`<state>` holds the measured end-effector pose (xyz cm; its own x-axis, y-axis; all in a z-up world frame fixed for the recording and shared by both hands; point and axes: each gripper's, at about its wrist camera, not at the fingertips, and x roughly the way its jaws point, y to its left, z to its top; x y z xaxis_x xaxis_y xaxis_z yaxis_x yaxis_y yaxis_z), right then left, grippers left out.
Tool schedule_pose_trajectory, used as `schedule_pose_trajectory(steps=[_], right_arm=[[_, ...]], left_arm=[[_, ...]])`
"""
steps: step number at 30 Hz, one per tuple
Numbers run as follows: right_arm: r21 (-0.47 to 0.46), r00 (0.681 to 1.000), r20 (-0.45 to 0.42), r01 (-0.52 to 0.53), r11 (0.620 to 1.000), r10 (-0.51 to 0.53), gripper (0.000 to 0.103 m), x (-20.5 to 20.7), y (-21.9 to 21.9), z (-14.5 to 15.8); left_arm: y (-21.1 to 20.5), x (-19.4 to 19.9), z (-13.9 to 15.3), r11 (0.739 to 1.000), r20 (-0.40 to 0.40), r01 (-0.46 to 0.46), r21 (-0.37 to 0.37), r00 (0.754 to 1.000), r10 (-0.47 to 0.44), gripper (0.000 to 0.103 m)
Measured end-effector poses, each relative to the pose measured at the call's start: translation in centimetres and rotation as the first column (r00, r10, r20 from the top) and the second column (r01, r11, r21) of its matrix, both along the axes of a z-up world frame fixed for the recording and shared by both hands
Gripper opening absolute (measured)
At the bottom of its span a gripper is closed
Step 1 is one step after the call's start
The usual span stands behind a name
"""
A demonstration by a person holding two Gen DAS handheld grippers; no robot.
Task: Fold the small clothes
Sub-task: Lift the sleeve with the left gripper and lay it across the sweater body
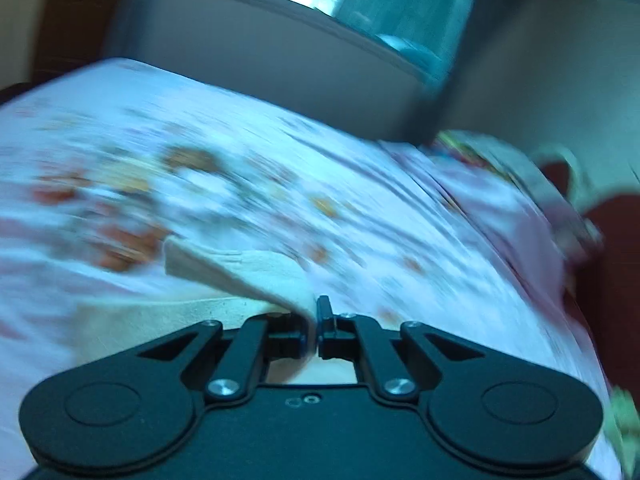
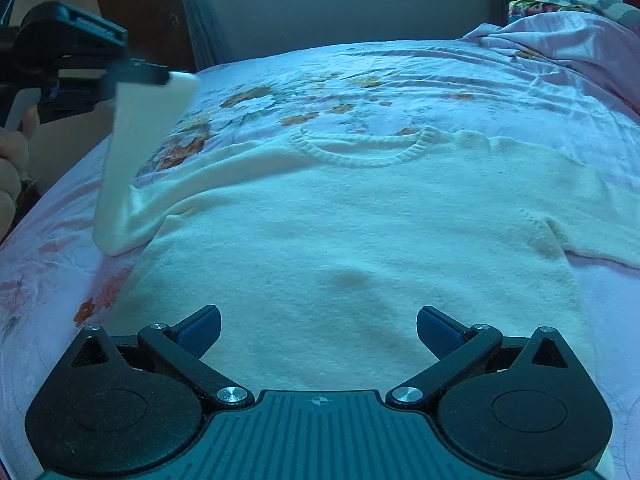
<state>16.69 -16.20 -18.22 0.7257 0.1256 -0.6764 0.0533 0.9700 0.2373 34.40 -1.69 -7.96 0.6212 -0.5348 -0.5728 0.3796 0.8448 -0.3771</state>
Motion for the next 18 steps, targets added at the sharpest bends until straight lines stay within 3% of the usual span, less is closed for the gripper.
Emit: schedule_pose_trajectory(steps=[2,4,6,7,12,13,14,15,18], right_arm=[[-0.011,1.000,-0.006,0.027,1.000,-0.027,0.103,-0.5,-1.2,-0.1],[-0.006,0.999,-0.019,0.043,0.999,-0.043,0.103,-1.0,-2.5,-0.3],[0.000,0.998,-0.034,0.058,0.998,-0.058,0.103,-1.6,-3.8,-0.6],[0.009,0.997,-0.038,0.066,0.998,-0.066,0.103,-1.9,-4.3,-0.6],[0.063,0.997,-0.024,0.078,0.995,-0.077,0.102,-2.4,-5.8,-0.5],[0.087,0.997,-0.018,0.079,0.993,-0.077,0.090,-2.1,-5.9,-0.4],[0.102,0.997,-0.013,0.073,0.992,-0.072,0.065,-1.7,-5.8,-0.2],[0.104,0.997,-0.014,0.076,0.992,-0.075,0.055,-1.3,-5.6,-0.1],[0.131,0.998,-0.011,0.063,0.989,-0.062,0.052,0.4,-4.6,0.4]], left_arm=[[-4.7,-2.4,-2.2,0.988,-0.055,0.148,0.044,0.988,-0.146,0.003],[-8.1,-3.8,-5.2,0.963,-0.153,0.256,0.090,0.959,-0.240,0.004],[-9.6,-3.7,-8.4,0.943,-0.266,0.309,0.124,0.926,-0.268,0.006],[-9.3,-4.4,-8.8,0.943,-0.287,0.308,0.125,0.921,-0.263,0.006],[-5.3,-6.7,-5.1,0.966,-0.160,0.247,0.076,0.959,-0.233,0.024],[-4.3,-6.8,-4.4,0.975,-0.139,0.207,0.085,0.971,-0.194,0.028],[-3.4,-6.3,-4.0,0.983,-0.127,0.159,0.095,0.981,-0.146,0.030],[-2.5,-5.8,-3.7,0.988,-0.121,0.111,0.108,0.988,-0.098,0.030],[0.3,-4.5,-3.9,0.983,-0.118,-0.028,0.184,0.992,0.051,0.030]])
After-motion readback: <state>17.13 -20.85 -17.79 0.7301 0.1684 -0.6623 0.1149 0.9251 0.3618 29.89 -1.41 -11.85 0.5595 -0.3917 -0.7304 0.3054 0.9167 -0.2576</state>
